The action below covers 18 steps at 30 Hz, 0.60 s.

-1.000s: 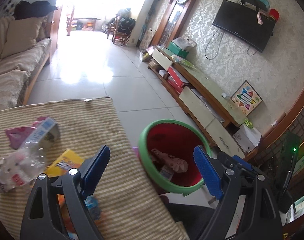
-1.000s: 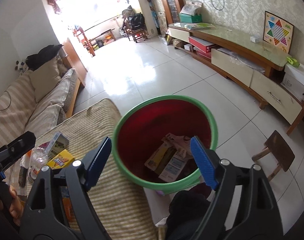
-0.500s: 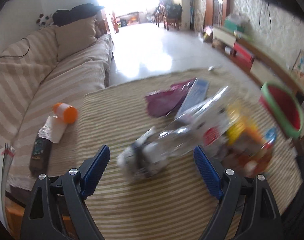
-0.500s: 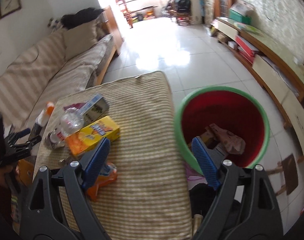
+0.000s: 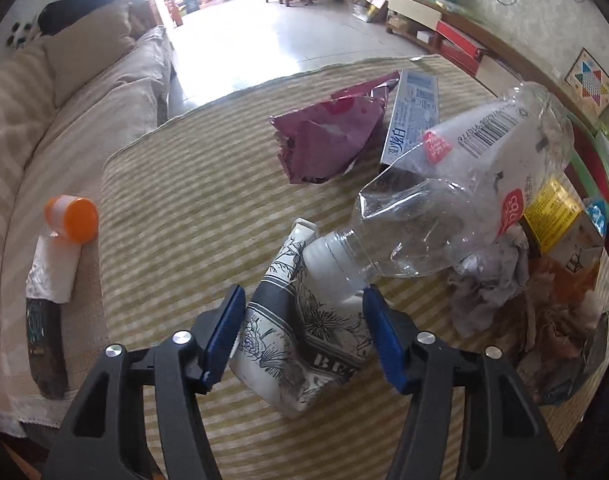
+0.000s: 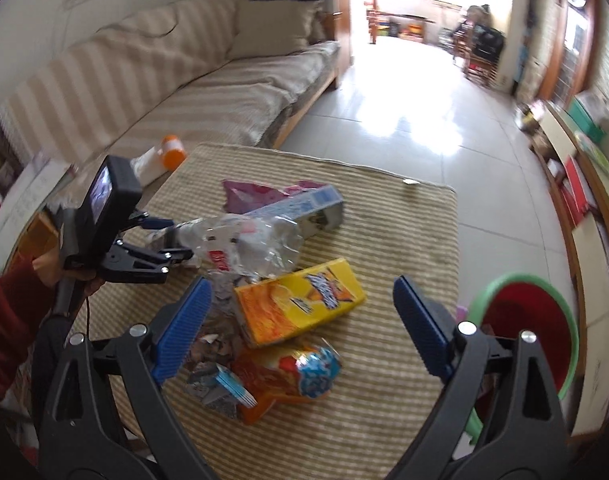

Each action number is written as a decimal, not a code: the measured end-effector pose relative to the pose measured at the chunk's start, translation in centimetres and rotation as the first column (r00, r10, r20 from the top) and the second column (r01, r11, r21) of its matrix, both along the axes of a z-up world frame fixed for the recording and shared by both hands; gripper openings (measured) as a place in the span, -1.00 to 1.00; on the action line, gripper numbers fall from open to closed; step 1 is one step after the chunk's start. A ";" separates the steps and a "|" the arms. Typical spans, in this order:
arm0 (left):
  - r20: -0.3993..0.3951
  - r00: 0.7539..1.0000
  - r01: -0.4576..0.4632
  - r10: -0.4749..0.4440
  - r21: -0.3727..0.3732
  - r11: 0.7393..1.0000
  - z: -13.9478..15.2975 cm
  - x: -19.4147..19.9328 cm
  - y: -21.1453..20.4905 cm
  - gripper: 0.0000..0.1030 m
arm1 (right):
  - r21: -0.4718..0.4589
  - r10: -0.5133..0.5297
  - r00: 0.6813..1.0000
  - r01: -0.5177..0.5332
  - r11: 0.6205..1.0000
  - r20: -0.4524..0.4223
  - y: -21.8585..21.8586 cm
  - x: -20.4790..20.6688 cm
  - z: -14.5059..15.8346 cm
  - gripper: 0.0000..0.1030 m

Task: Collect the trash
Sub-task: 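Grasp the stacked paper cups with the left tool while the right tool grasps the plastic bottle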

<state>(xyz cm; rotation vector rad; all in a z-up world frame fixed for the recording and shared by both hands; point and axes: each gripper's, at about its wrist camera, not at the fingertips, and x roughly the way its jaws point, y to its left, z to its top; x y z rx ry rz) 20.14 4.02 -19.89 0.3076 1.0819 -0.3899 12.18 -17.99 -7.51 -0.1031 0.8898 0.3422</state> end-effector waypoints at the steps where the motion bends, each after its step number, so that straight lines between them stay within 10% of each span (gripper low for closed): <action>1: 0.005 1.000 -0.005 0.005 -0.011 1.000 -0.1 -0.3 0.3 -0.12 | -0.015 0.032 0.999 -0.032 0.999 -0.009 0.8 0.6 0.0 0.76; 2: 0.000 1.000 -0.023 0.023 -0.030 0.999 -0.2 -0.6 0.7 -0.48 | -0.035 0.065 0.998 -0.065 0.997 -0.018 1.6 1.2 -0.1 0.76; 12: -0.070 0.981 -0.188 0.178 -0.161 0.969 -0.8 -4.7 5.0 -0.50 | -0.238 0.340 0.887 -0.420 0.876 -0.314 10.4 9.2 -6.4 0.76; 18: -0.083 0.984 -0.168 0.156 -0.169 0.971 -1.5 -5.4 4.9 0.25 | -0.315 0.366 0.811 -0.532 0.786 -0.458 13.4 10.5 -10.2 0.53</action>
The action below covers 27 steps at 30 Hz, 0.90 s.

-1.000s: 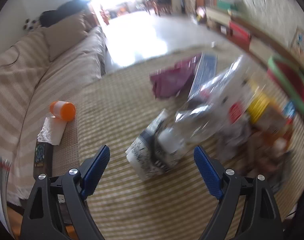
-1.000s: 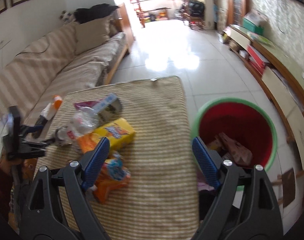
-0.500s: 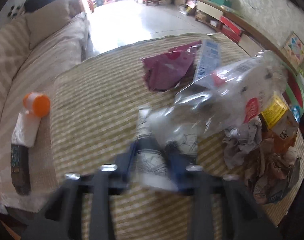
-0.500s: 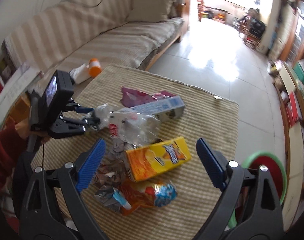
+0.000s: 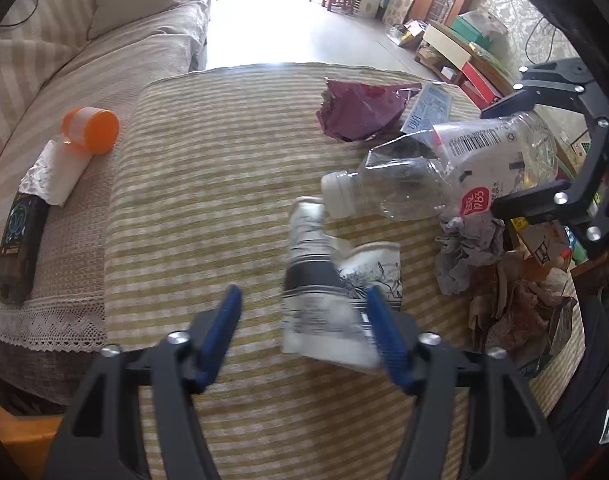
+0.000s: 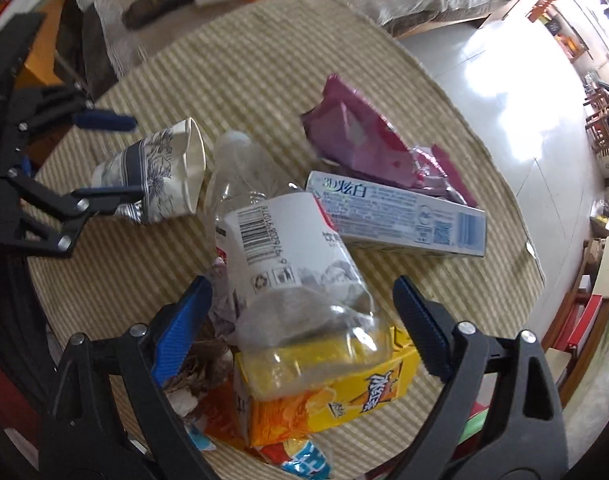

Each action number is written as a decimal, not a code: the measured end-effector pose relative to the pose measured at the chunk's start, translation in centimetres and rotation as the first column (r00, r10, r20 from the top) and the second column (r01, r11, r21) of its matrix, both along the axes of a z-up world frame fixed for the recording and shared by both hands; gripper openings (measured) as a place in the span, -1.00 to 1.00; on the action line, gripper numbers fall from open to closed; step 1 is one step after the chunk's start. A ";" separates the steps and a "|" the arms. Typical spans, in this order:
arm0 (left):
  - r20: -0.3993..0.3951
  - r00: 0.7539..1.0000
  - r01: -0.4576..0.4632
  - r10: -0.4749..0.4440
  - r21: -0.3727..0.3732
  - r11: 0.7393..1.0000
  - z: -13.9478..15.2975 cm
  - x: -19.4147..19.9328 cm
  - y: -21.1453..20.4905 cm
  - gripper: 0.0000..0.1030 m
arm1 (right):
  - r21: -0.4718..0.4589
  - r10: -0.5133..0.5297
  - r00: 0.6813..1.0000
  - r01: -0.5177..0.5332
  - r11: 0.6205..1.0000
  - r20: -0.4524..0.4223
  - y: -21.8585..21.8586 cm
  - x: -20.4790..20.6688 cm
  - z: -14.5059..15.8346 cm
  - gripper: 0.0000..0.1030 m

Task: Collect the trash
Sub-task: 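Grasp the stacked paper cups with the left tool while the right tool grasps the plastic bottle, then carry the cups and bottle over the red bin and open both tools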

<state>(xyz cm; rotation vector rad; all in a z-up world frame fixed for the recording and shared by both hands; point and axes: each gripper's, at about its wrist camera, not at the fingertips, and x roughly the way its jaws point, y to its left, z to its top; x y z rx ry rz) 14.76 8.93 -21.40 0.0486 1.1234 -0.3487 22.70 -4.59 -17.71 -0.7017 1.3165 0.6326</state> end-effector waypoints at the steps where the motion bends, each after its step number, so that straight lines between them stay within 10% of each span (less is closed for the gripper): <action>1: -0.007 1.000 0.007 -0.007 -0.003 1.000 0.0 0.4 -0.2 0.25 | -0.009 0.007 1.000 -0.007 1.000 -0.007 0.2 -0.1 -0.2 0.35; 6: -0.049 0.999 0.010 -0.014 -0.088 0.996 -1.0 0.2 -0.5 -0.20 | 0.049 -0.013 1.000 0.012 0.999 0.020 -0.2 -0.9 0.8 0.27; 14: -0.003 0.993 -0.121 0.122 -0.141 0.983 0.2 -2.0 0.5 -0.20 | 0.271 -0.171 0.979 0.135 0.953 0.114 -2.1 -2.8 5.0 0.21; 27: 0.111 0.947 -0.270 0.301 -0.233 0.934 6.1 -6.0 -0.3 -0.20 | 0.582 -0.506 0.839 0.315 0.749 0.198 -7.9 -8.7 10.0 0.20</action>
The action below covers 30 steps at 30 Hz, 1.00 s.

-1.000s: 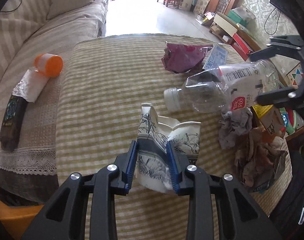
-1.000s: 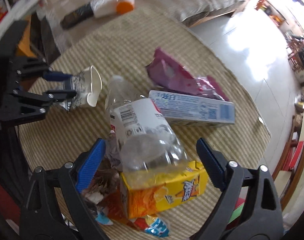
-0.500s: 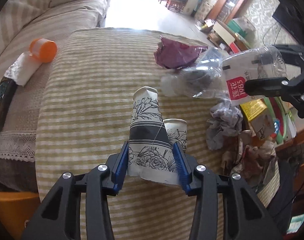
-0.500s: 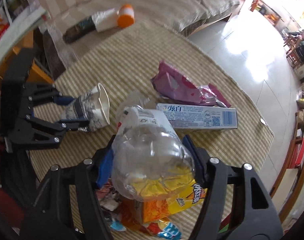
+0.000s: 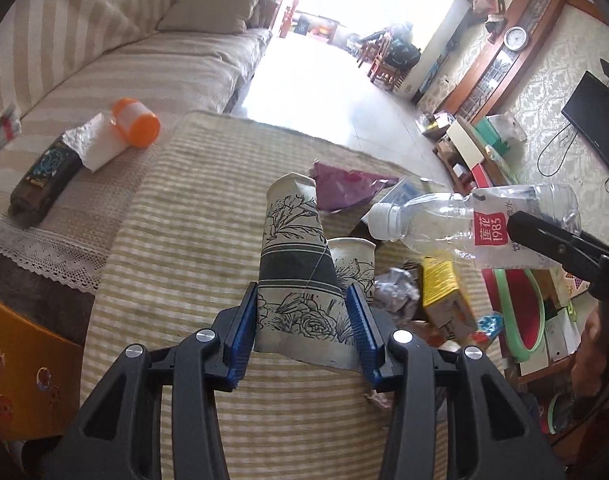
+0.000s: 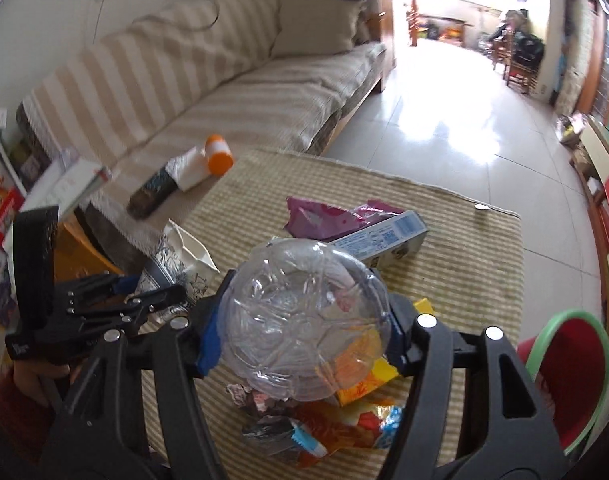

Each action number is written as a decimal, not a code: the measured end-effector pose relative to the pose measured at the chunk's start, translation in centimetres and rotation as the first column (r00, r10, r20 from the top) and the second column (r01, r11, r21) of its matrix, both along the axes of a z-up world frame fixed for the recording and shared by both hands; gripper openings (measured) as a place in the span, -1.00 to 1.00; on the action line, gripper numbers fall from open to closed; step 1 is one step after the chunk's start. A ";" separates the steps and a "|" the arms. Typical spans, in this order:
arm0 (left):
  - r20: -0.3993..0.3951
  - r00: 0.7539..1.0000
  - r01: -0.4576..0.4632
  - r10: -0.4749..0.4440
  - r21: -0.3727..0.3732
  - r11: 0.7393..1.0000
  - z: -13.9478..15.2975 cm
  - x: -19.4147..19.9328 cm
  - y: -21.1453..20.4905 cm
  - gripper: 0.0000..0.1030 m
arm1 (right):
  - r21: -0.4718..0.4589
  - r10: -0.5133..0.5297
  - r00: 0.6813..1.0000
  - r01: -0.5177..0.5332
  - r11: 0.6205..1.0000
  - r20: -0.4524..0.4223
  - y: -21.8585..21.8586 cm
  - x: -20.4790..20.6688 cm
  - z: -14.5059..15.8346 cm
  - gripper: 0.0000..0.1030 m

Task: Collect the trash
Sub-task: 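Carry the cups and bottle over the red bin and open both tools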

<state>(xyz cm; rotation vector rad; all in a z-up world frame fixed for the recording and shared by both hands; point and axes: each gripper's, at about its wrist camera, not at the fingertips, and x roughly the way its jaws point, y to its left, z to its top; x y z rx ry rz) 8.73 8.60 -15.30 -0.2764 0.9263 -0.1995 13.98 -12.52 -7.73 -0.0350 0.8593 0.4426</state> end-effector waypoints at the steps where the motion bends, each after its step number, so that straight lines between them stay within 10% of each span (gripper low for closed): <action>1: 0.008 1.000 0.001 -0.001 0.004 1.000 0.4 -0.2 -0.5 -0.20 | 0.011 -0.027 0.999 0.027 1.000 0.023 -0.5 -0.8 0.4 0.20; 9: 0.081 0.997 0.000 -0.004 0.047 0.999 4.2 -1.4 -3.9 -0.20 | 0.038 -0.182 0.967 0.178 0.983 0.175 -3.0 -5.9 2.8 0.20; 30: 0.154 0.980 0.115 -0.125 0.071 0.991 8.0 -1.7 -11.0 -0.20 | 0.087 -0.360 0.917 0.350 0.933 0.169 -10.1 -7.9 2.5 0.17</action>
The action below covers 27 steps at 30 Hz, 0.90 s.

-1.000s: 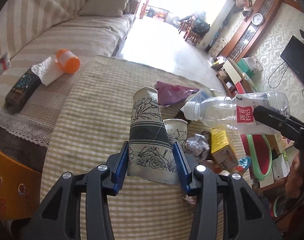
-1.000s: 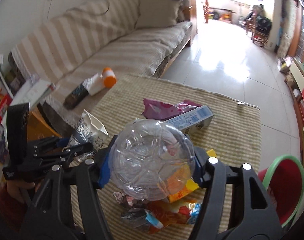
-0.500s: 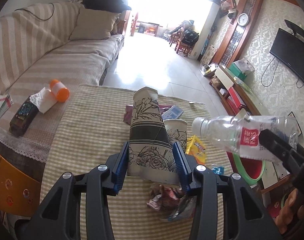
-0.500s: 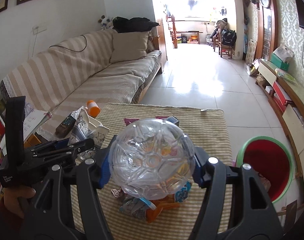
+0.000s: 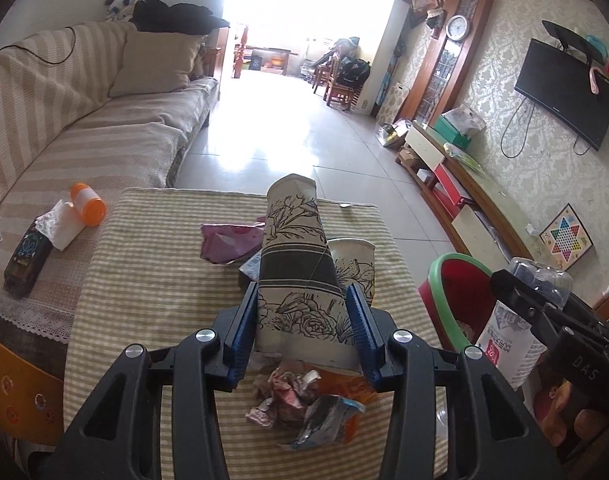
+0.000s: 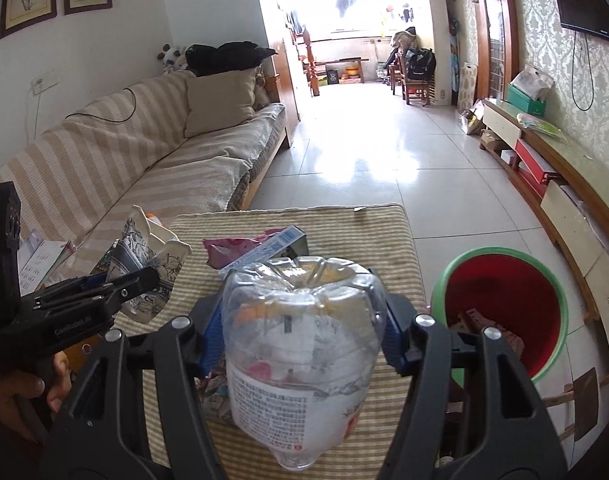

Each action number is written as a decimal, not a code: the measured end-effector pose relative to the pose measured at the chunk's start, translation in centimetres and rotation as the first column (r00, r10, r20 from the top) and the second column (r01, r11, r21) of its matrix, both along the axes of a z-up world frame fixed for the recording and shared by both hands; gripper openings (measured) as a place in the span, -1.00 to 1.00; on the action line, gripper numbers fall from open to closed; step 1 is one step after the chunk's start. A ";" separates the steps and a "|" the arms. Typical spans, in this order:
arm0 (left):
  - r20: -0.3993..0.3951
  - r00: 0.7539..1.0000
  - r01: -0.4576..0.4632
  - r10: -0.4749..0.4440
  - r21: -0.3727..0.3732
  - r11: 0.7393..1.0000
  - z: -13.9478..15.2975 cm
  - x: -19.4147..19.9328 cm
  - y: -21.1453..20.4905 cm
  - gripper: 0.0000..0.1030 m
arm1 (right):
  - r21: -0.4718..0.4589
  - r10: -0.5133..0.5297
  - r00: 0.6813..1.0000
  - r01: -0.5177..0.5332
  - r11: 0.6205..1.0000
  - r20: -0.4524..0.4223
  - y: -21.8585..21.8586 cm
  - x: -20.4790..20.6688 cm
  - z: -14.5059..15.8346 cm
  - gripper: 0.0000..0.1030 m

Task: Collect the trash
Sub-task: 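Carry the cups and bottle over the red bin and open both tools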

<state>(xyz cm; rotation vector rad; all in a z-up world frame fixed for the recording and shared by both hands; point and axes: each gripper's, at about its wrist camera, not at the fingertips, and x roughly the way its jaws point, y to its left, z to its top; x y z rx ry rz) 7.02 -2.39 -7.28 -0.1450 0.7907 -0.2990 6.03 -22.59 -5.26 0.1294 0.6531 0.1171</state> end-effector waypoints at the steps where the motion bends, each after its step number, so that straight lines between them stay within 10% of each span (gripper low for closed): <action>1: -0.001 1.000 0.010 -0.010 -0.003 1.000 0.0 0.1 -0.5 -0.20 | -0.002 -0.008 1.000 0.008 1.000 0.003 -0.4 0.0 0.1 0.17; 27: 0.004 0.955 0.298 -0.298 0.036 0.954 0.2 2.4 -15.3 -0.20 | -0.019 -0.252 0.968 0.252 0.968 0.007 -12.4 -1.3 0.1 0.17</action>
